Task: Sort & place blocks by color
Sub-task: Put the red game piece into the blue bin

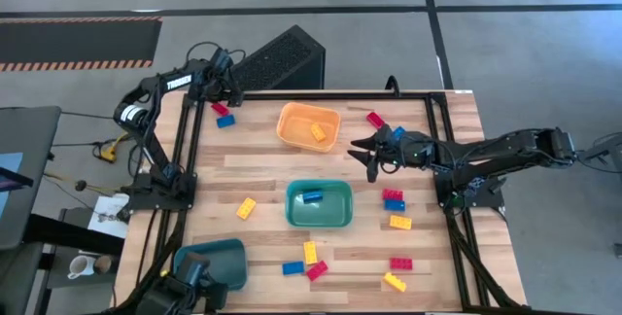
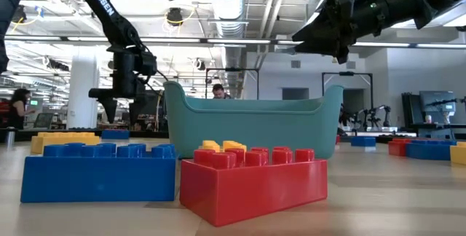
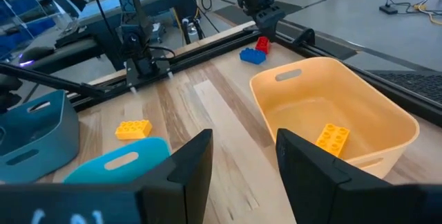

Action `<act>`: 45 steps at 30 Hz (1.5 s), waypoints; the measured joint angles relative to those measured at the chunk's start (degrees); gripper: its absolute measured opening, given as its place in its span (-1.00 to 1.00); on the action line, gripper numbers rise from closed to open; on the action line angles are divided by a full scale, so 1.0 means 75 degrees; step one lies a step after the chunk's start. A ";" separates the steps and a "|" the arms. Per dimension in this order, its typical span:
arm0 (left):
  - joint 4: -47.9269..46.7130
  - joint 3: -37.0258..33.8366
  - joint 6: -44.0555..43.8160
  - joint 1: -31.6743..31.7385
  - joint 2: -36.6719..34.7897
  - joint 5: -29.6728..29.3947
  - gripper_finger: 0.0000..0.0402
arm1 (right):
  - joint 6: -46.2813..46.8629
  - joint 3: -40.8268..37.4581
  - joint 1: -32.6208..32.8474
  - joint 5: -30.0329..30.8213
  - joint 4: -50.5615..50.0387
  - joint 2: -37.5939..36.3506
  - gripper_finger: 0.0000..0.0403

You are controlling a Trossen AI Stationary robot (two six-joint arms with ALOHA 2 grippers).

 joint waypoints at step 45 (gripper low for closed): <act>-0.2659 0.1787 0.0819 -0.0273 0.1295 -0.0781 -0.26 | 0.0061 0.0096 0.0152 -0.0178 0.0102 -0.0009 -0.10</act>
